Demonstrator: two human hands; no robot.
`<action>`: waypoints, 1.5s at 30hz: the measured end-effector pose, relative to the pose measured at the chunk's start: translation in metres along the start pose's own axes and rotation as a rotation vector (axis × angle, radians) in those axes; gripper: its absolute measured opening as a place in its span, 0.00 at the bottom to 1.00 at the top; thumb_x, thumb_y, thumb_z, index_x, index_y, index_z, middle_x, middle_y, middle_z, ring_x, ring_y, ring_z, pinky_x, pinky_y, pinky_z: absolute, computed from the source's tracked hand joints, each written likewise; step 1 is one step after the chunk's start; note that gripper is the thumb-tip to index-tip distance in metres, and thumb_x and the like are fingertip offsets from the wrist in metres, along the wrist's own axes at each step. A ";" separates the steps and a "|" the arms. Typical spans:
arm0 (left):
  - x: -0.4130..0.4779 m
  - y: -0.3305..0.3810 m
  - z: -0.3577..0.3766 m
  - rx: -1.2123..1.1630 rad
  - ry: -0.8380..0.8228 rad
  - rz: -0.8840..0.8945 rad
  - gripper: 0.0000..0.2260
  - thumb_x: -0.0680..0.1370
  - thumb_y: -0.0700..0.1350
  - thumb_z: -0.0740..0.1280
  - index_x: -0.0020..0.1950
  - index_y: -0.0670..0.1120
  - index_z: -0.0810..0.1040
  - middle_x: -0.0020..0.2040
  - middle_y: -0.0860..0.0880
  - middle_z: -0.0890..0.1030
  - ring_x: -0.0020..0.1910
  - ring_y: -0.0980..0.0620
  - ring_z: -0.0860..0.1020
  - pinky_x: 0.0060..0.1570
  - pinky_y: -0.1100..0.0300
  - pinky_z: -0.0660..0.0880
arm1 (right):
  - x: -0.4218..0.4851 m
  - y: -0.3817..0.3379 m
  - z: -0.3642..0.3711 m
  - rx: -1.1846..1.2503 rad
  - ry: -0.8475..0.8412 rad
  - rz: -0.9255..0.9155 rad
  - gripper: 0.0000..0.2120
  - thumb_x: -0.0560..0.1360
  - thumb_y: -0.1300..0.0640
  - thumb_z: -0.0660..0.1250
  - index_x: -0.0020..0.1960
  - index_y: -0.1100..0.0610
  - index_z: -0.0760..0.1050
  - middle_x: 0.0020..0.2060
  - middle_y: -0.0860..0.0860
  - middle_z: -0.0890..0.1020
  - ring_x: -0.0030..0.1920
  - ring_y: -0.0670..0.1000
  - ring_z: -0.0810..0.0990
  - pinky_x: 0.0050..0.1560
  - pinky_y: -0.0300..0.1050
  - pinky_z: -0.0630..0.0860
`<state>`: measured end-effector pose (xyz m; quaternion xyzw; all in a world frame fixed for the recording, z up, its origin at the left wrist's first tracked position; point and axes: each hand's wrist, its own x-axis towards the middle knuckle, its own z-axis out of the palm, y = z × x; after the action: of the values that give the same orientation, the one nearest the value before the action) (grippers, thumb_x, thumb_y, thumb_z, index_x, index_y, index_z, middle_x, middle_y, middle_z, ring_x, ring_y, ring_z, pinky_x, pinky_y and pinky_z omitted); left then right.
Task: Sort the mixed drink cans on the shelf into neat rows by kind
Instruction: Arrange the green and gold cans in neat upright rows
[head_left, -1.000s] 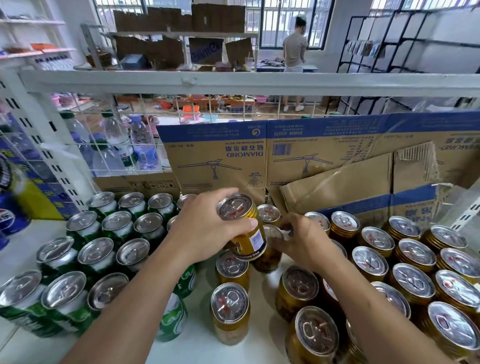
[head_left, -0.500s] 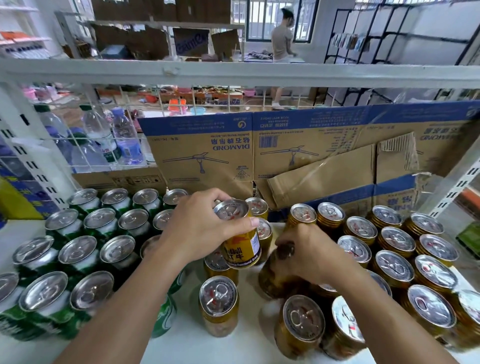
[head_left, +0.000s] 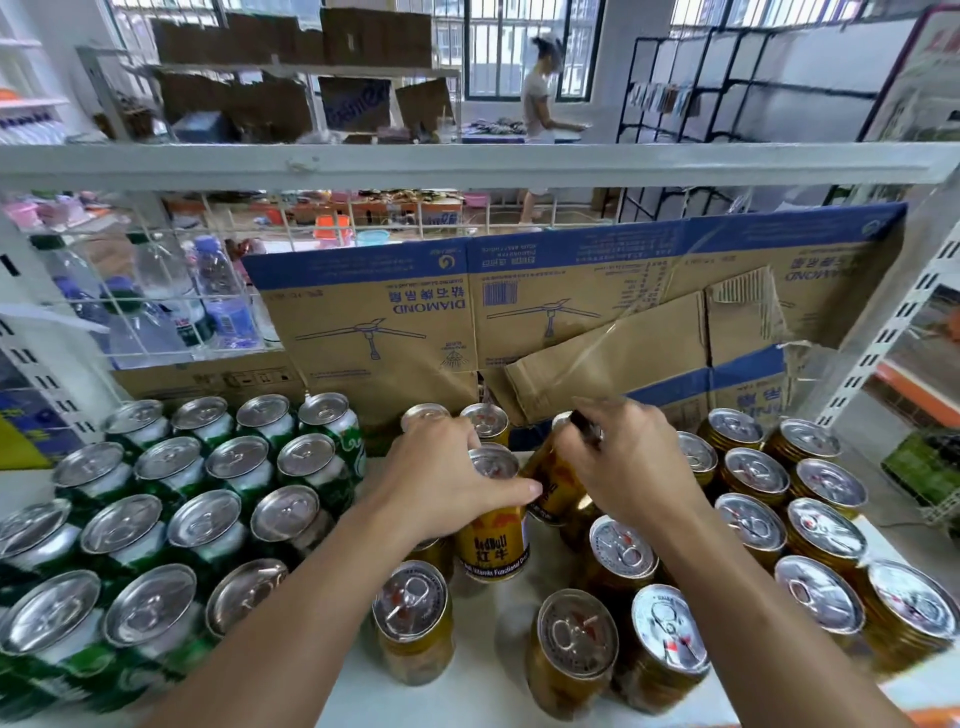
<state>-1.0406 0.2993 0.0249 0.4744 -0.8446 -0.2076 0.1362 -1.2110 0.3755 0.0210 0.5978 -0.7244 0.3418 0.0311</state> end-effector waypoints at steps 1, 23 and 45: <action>0.001 0.001 0.003 0.022 -0.012 0.006 0.29 0.61 0.72 0.71 0.41 0.47 0.76 0.41 0.50 0.77 0.39 0.53 0.75 0.31 0.57 0.68 | -0.001 0.001 0.000 -0.011 0.023 -0.004 0.15 0.74 0.53 0.65 0.31 0.52 0.65 0.27 0.47 0.68 0.29 0.51 0.66 0.31 0.45 0.60; -0.014 -0.016 0.043 0.344 -0.146 0.059 0.48 0.61 0.74 0.68 0.74 0.50 0.62 0.71 0.51 0.68 0.71 0.48 0.62 0.70 0.49 0.58 | -0.018 -0.005 -0.006 -0.001 0.053 -0.009 0.15 0.71 0.49 0.69 0.47 0.61 0.82 0.41 0.55 0.82 0.41 0.54 0.80 0.41 0.51 0.79; -0.056 -0.029 0.016 0.132 -0.031 0.008 0.24 0.73 0.62 0.68 0.65 0.55 0.73 0.65 0.55 0.72 0.65 0.54 0.66 0.64 0.55 0.65 | -0.034 -0.023 -0.025 0.268 0.022 0.052 0.17 0.71 0.49 0.70 0.56 0.56 0.82 0.40 0.39 0.77 0.41 0.40 0.77 0.42 0.38 0.78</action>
<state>-0.9970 0.3372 -0.0050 0.4758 -0.8603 -0.1583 0.0922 -1.1901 0.4164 0.0348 0.5738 -0.6872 0.4427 -0.0501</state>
